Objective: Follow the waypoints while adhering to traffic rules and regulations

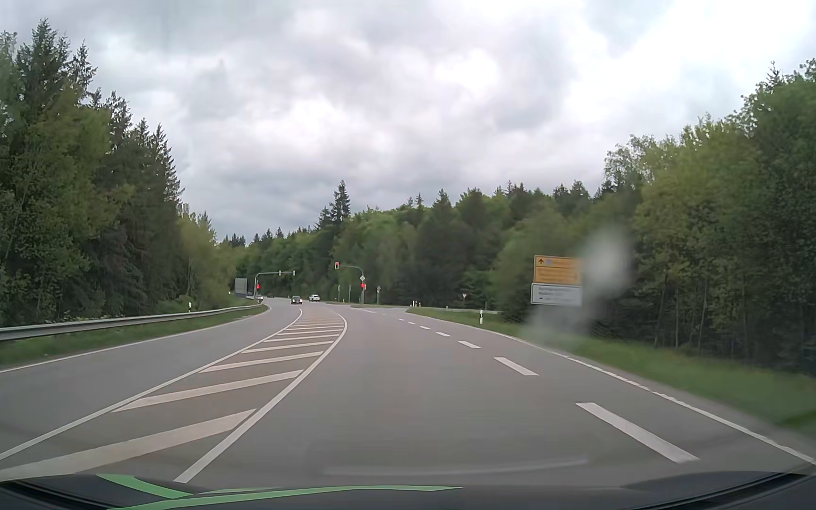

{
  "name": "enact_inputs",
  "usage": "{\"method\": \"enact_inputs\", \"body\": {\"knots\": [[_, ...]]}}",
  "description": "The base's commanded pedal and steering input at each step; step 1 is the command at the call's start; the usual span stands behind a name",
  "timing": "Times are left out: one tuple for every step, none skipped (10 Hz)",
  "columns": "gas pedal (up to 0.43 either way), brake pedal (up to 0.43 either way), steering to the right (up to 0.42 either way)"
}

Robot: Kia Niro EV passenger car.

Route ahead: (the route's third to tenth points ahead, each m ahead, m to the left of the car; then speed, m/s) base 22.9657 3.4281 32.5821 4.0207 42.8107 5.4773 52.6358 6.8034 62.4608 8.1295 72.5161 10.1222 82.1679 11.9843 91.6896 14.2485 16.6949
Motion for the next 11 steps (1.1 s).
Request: {"method": "enact_inputs", "body": {"knots": [[0.000,0.201,-0.013],[0.000,0.201,-0.013],[0.000,0.207,-0.013],[0.000,0.213,-0.013],[0.000,0.213,-0.013],[0.000,0.213,-0.013],[0.000,0.220,-0.013],[0.000,0.226,-0.013],[0.000,0.232,-0.013],[0.000,0.238,-0.013],[0.000,0.238,-0.014]]}}
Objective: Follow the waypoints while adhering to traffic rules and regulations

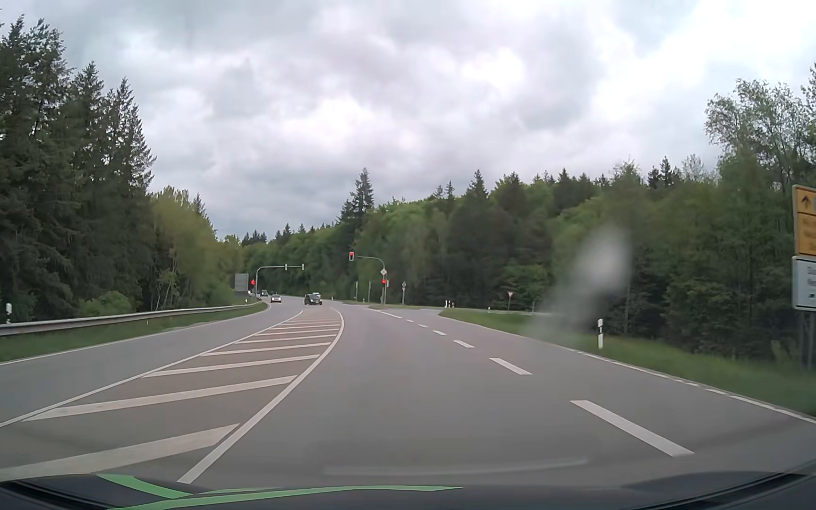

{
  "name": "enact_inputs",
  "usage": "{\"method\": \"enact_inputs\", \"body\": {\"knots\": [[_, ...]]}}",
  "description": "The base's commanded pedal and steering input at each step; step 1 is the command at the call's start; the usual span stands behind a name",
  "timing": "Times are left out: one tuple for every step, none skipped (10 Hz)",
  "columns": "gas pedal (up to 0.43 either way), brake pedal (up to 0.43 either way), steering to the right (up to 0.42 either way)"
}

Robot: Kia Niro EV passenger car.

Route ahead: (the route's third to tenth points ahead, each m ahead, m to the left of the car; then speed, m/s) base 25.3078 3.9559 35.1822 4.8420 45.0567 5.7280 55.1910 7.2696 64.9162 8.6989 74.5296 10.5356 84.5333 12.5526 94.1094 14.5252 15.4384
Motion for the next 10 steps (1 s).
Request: {"method": "enact_inputs", "body": {"knots": [[0.000,0.238,-0.014],[0.000,0.244,-0.014],[0.000,0.244,-0.014],[0.000,0.244,-0.014],[0.000,0.250,-0.013],[0.000,0.250,-0.013],[0.000,0.250,-0.012],[0.000,0.250,-0.012],[0.000,0.256,-0.012],[0.000,0.256,-0.012]]}}
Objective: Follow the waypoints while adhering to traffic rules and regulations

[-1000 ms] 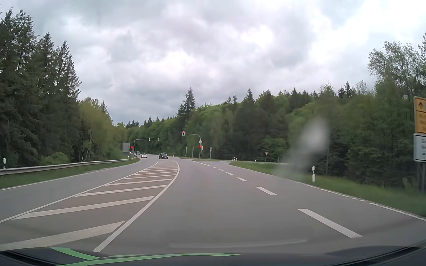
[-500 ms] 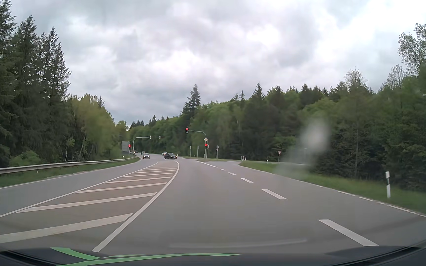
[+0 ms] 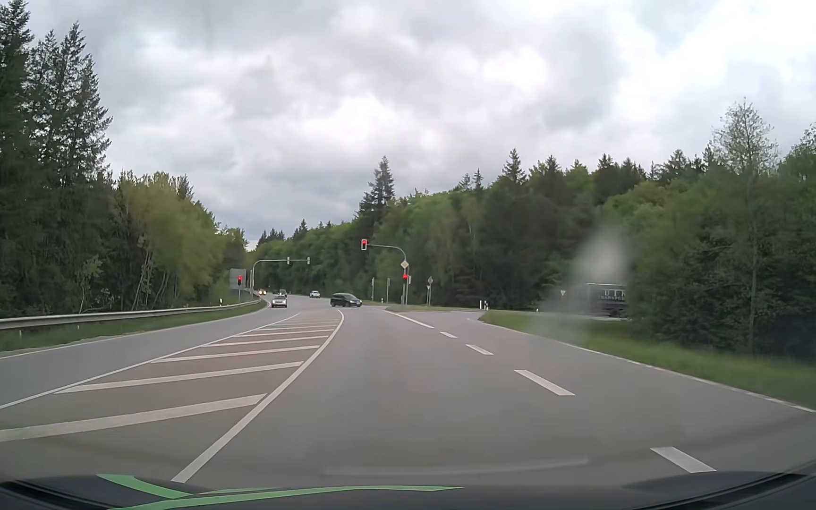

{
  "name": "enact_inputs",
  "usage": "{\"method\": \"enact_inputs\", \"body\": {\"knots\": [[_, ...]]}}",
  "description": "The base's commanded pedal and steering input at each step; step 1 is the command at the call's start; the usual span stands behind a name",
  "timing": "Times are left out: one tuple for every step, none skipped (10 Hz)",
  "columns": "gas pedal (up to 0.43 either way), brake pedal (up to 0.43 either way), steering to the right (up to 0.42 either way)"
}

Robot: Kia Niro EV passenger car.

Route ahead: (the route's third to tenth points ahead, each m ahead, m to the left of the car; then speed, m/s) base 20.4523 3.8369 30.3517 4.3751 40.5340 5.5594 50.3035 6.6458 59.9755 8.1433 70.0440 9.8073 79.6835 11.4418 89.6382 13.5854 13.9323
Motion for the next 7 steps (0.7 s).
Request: {"method": "enact_inputs", "body": {"knots": [[0.000,0.256,-0.012],[0.000,0.256,-0.012],[0.000,0.256,-0.012],[0.000,0.256,-0.012],[0.000,0.256,-0.012],[0.000,0.262,-0.012],[0.000,0.262,-0.012]]}}
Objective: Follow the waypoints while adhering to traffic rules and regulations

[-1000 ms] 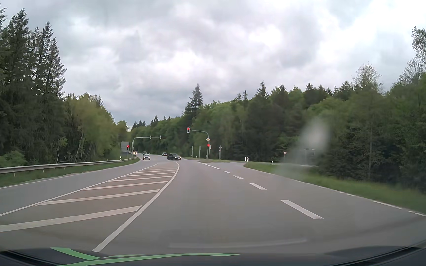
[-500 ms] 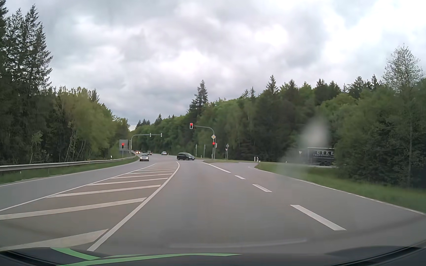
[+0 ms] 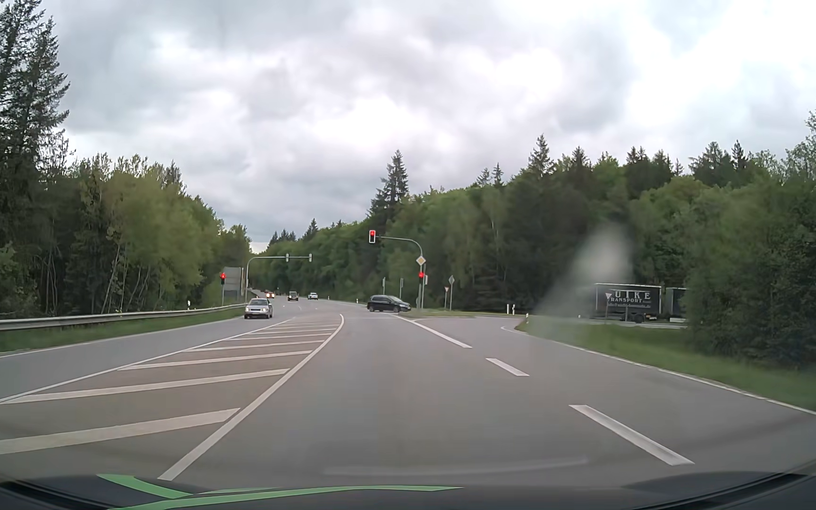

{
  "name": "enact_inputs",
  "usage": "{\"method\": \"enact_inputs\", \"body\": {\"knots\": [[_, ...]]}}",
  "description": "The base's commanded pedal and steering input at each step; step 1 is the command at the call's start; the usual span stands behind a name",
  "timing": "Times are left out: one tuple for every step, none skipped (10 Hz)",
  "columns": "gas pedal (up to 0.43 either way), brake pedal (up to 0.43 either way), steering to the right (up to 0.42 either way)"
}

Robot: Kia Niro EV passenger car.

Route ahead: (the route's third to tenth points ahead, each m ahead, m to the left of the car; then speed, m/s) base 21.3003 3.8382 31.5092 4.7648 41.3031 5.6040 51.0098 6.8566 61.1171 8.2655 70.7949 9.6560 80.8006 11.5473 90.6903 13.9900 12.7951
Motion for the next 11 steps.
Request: {"method": "enact_inputs", "body": {"knots": [[0.000,0.262,-0.012],[0.000,0.262,-0.012],[0.000,0.262,-0.012],[0.000,0.262,-0.012],[0.000,0.262,-0.012],[0.000,0.262,-0.011],[0.000,0.268,-0.011],[0.000,0.274,-0.011],[0.000,0.274,-0.011],[0.000,0.274,-0.011],[0.000,0.280,-0.011]]}}
